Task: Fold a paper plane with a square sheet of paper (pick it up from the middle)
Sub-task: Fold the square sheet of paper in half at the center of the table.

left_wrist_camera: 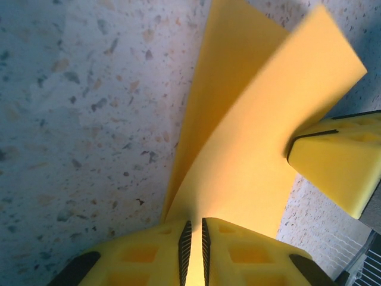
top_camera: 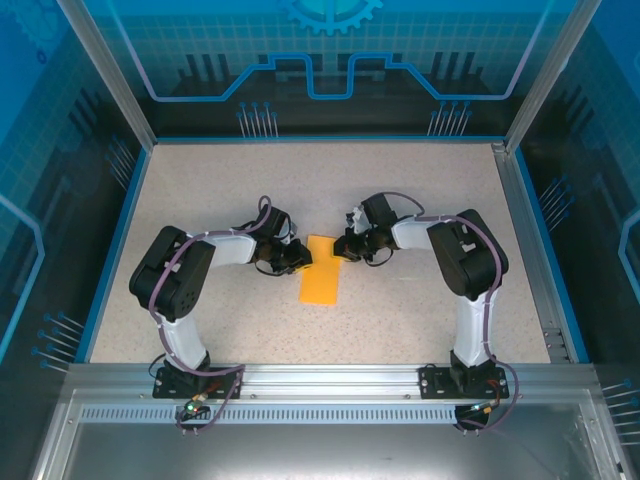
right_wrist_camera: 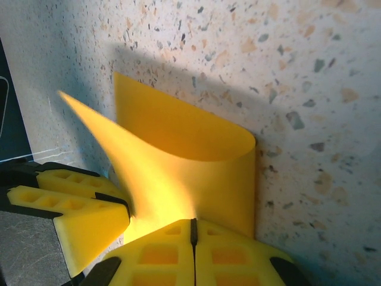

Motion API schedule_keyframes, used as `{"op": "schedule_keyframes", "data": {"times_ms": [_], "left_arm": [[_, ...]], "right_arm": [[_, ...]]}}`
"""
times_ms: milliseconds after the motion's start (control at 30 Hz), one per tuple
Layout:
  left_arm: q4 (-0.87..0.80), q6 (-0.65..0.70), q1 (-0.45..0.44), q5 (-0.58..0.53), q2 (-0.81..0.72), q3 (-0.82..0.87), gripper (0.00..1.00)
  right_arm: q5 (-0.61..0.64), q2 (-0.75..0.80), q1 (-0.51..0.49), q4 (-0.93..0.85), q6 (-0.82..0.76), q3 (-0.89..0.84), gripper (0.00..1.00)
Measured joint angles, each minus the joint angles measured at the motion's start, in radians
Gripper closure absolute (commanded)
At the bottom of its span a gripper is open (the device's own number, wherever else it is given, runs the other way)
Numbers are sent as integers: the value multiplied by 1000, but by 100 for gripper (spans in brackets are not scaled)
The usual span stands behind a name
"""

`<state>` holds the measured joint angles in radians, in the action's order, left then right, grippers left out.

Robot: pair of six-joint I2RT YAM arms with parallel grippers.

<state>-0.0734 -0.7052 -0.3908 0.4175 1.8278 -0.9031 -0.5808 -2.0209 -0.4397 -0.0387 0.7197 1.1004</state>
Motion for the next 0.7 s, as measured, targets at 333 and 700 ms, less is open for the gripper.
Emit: {"op": "schedule_keyframes", "data": {"times_ms": [333,700], "left_arm": [[-7,1,0,0,2,-4,81],[-7,1,0,0,2,-5,81]], "right_arm": [[8,1,6,-69,-36,59,94],[20,-45,16,-80,-51,95,94]]}}
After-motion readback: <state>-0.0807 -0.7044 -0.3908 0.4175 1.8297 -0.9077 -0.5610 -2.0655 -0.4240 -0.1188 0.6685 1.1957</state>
